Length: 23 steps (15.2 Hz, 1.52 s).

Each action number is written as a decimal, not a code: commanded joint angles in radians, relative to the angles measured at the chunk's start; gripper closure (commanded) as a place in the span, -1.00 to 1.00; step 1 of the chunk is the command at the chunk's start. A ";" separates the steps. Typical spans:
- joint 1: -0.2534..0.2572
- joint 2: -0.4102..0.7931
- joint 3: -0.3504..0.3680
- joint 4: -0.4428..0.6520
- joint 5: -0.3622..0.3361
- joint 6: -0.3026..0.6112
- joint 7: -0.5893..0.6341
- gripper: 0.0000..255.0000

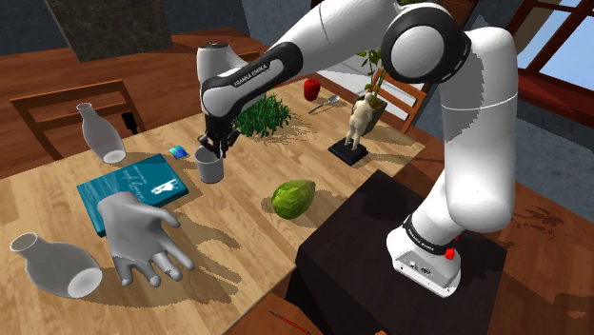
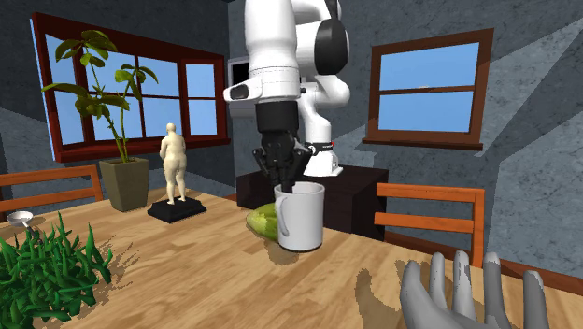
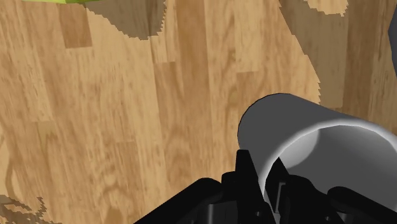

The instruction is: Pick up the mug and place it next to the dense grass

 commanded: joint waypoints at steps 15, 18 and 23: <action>-0.008 -0.110 0.008 0.061 0.012 -0.171 0.002 1.00; -0.040 -0.127 -0.001 0.039 0.020 -0.168 -0.041 1.00; -0.118 -0.153 -0.026 0.003 0.037 -0.165 -0.150 1.00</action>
